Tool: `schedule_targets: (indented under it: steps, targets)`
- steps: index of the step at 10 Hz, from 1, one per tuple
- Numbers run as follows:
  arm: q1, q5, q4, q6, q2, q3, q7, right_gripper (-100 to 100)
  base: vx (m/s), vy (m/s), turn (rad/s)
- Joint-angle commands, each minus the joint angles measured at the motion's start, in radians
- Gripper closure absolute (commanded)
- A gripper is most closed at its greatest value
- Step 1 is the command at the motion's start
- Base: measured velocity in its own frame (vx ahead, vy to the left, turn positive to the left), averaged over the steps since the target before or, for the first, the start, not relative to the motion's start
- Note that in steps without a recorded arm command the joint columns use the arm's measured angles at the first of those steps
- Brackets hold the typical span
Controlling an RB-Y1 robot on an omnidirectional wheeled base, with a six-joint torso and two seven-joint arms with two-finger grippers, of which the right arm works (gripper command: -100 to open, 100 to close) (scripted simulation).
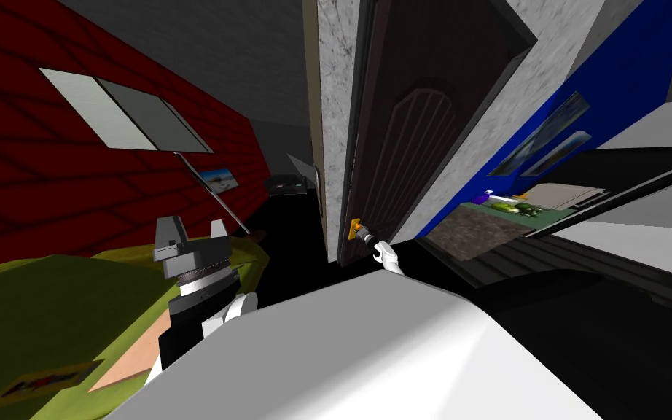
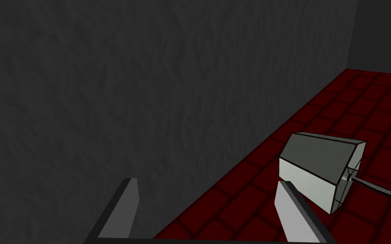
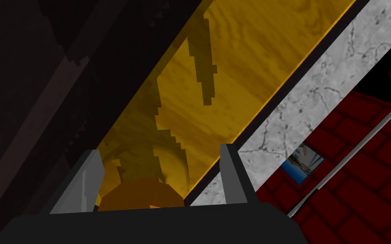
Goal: Pull the door open
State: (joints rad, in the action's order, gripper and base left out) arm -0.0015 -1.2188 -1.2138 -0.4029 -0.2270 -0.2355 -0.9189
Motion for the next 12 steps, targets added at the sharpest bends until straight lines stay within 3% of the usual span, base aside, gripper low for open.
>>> schedule_targets:
  steps: [1,2,5,6,12]
  targets:
    - [0.008,-0.043,0.011,0.034,0.006,0.024,-0.050,100,-0.082,-0.062,0.241]
    - [0.008,-0.043,0.011,0.034,0.006,0.024,-0.055,100,-0.060,-0.040,0.006]
    - [0.010,-0.124,0.008,0.104,-0.005,0.047,-0.158,100,-0.080,-0.049,0.186]
    - [0.003,-0.140,0.016,0.106,0.001,0.039,-0.174,-100,-0.074,-0.042,0.119]
    - [-0.017,-0.279,0.032,0.194,0.009,0.048,-0.303,-100,-0.072,-0.034,0.075]
